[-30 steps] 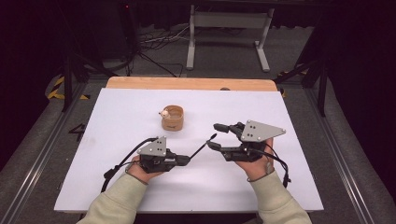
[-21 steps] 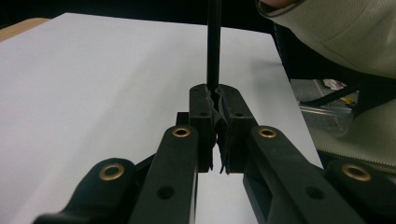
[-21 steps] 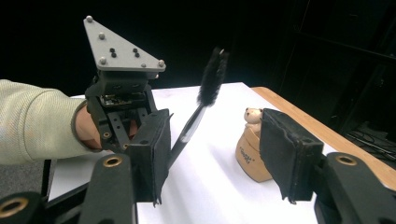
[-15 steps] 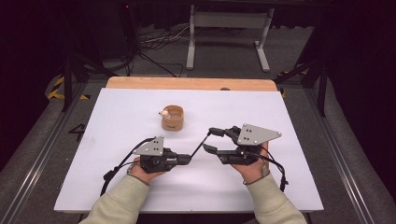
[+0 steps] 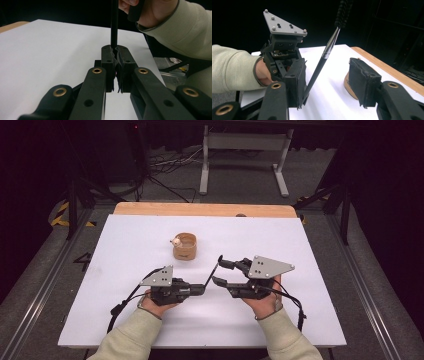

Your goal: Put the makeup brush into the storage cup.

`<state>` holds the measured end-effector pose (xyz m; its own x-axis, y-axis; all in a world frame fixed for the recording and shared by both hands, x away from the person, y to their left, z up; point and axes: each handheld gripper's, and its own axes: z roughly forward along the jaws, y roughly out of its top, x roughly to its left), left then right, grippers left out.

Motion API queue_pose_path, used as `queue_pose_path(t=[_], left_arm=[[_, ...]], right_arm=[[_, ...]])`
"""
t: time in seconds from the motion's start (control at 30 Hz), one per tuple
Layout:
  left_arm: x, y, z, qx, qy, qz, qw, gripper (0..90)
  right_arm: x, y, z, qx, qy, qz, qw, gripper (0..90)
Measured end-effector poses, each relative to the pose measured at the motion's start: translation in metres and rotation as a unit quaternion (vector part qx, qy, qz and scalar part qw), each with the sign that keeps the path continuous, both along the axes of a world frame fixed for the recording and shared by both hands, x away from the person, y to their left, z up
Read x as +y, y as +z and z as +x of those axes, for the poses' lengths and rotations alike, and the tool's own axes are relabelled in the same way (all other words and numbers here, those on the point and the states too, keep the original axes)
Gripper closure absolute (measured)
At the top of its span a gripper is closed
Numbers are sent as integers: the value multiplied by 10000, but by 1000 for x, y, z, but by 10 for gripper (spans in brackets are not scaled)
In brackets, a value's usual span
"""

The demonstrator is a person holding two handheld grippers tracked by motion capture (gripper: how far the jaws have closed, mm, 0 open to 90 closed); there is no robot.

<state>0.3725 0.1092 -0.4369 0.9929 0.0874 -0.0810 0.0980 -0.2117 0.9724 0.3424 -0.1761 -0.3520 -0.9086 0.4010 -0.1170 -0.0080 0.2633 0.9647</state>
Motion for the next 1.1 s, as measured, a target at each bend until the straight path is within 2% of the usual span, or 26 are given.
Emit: queue_pose_path(t=[0.13,0.3,0.57,0.77,1.1], left_arm=[[-1,-2,-1,20,-29,-185,9998,855],[-2,-2,-1,27,-62,-237,9997,855],[-4,-3,-2,38,-64,-218,9997,854],[-4,-4,-2,10,-60,-158,9999,853],[-4,-2,-4,-191,49,-49,9998,840]], right_arm=[[3,-2,-1,38,27,68,10000,506],[5,-3,-1,83,76,126,9999,552],[10,-9,-1,240,165,197,9994,660],[11,-9,-1,335,227,172,9990,799],[11,-9,1,587,384,252,9972,845]])
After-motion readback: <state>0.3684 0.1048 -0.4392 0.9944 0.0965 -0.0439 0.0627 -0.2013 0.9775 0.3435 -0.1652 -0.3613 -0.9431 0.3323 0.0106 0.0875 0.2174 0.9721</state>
